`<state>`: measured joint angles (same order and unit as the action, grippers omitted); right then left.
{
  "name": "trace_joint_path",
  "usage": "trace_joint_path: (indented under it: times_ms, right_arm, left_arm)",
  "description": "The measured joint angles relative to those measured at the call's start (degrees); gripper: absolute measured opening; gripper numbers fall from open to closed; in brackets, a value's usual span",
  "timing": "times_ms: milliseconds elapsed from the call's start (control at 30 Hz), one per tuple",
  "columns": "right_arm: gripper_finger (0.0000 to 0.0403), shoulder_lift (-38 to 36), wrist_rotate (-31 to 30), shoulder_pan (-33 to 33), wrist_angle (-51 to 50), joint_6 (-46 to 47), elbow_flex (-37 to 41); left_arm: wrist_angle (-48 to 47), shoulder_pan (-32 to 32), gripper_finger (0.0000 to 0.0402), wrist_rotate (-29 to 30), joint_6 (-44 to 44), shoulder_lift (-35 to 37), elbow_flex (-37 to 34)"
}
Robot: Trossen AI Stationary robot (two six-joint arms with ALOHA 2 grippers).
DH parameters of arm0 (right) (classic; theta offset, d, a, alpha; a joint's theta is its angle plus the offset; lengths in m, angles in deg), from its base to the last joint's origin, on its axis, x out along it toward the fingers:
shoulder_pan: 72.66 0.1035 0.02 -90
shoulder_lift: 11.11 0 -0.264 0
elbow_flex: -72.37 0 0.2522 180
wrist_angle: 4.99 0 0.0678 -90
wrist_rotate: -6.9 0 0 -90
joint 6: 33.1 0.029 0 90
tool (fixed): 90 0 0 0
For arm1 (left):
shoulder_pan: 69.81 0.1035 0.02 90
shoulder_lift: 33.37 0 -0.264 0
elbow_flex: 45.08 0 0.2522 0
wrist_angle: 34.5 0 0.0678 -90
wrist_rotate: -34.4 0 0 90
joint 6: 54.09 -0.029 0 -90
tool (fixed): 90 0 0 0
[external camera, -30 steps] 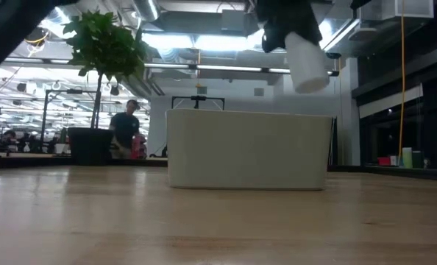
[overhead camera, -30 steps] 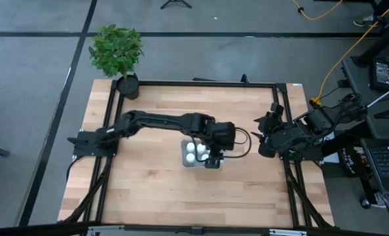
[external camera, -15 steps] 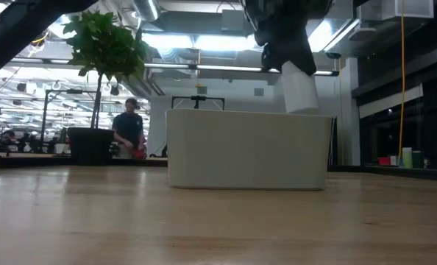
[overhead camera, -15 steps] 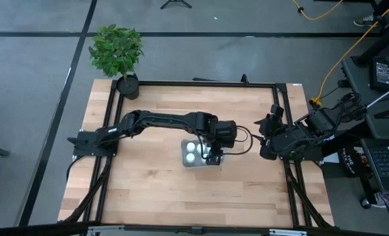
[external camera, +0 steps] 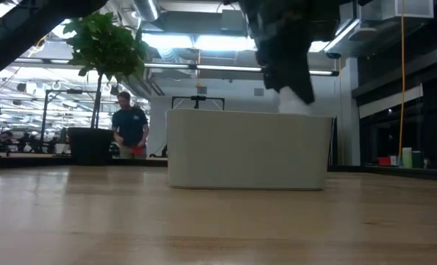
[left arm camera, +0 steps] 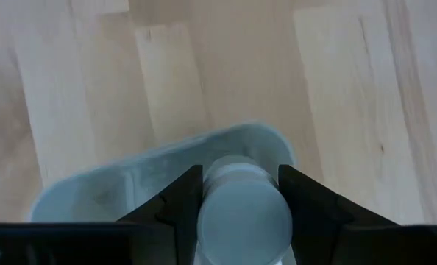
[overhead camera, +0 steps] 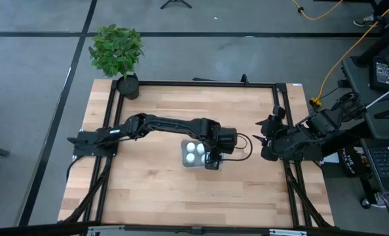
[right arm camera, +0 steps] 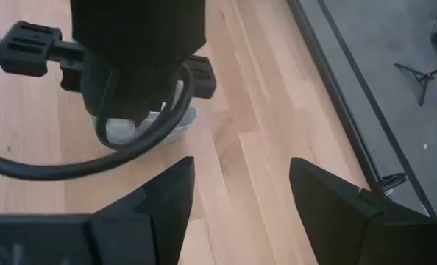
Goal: Pick and place pill bottles into a basket
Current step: Put the white medicine bottle into the gray bin, then return to Home Position
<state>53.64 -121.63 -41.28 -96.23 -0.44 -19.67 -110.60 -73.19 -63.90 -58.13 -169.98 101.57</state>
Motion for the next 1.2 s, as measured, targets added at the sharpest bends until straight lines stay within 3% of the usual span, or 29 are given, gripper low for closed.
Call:
trace_joint_path:
  times_ms: [433,700,933,1200]
  right_arm:
    - [0.0225,0.0,-0.4,1.5,-0.9,1.8,0.0]
    - [0.0225,0.0,-0.4,1.5,-0.9,1.8,0.0]
    - [0.0225,0.0,-0.4,1.5,-1.0,1.8,0.0]
    - [0.0225,0.0,-0.4,1.5,-1.1,1.8,0.0]
  left_arm:
    - [0.6,-0.1,0.0149,0.1,-1.1,-4.2,-0.3]
    - [1.2,-0.3,0.0152,3.9,-2.8,-4.2,-0.4]
    - [1.2,-0.5,0.0252,3.2,-2.7,-4.2,-0.4]
    - [-0.8,-1.7,0.0291,3.3,-2.5,-1.2,1.7]
